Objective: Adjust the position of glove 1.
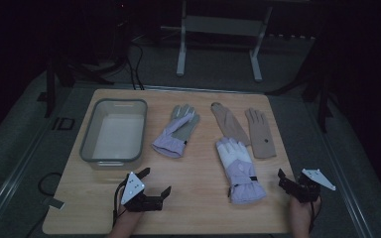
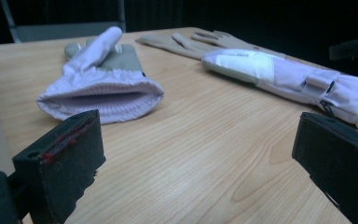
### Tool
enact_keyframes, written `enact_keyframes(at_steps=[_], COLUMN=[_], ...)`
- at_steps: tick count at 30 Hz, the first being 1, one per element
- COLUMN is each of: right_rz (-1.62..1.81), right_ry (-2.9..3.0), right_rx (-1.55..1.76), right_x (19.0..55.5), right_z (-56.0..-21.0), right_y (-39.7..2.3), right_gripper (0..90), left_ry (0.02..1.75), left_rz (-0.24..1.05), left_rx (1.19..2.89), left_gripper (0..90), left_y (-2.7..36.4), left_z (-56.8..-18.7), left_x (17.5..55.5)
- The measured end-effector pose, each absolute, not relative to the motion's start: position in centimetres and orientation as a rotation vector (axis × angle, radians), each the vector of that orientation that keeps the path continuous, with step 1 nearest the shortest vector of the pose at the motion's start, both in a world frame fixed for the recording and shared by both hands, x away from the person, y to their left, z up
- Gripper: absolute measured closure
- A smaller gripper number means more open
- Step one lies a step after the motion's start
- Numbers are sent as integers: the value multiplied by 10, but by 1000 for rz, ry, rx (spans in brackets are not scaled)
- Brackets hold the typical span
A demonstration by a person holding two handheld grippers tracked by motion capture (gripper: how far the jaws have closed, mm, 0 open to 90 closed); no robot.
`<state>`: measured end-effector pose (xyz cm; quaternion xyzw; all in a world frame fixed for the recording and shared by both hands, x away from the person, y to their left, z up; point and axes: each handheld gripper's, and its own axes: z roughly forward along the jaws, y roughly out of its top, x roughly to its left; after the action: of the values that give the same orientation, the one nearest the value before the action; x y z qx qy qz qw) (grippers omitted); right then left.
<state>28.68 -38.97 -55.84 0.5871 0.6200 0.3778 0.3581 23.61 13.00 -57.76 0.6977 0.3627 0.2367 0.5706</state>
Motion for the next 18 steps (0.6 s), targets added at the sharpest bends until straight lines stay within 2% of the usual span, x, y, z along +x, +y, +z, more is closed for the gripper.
enact_keyframes(at_steps=[5, 18], right_rz=[965, 946], right_ry=[1664, 1763], right_rx=[1508, 1538], right_x=[289, 299], right_z=[-559, -553], right_y=[-387, -382], right_gripper=[128, 116], left_ry=[855, 879], left_rz=[584, 548], left_rx=[1658, 1640], left_gripper=[23, 23], left_y=[128, 132], left_z=[-577, -577], left_x=[236, 238])
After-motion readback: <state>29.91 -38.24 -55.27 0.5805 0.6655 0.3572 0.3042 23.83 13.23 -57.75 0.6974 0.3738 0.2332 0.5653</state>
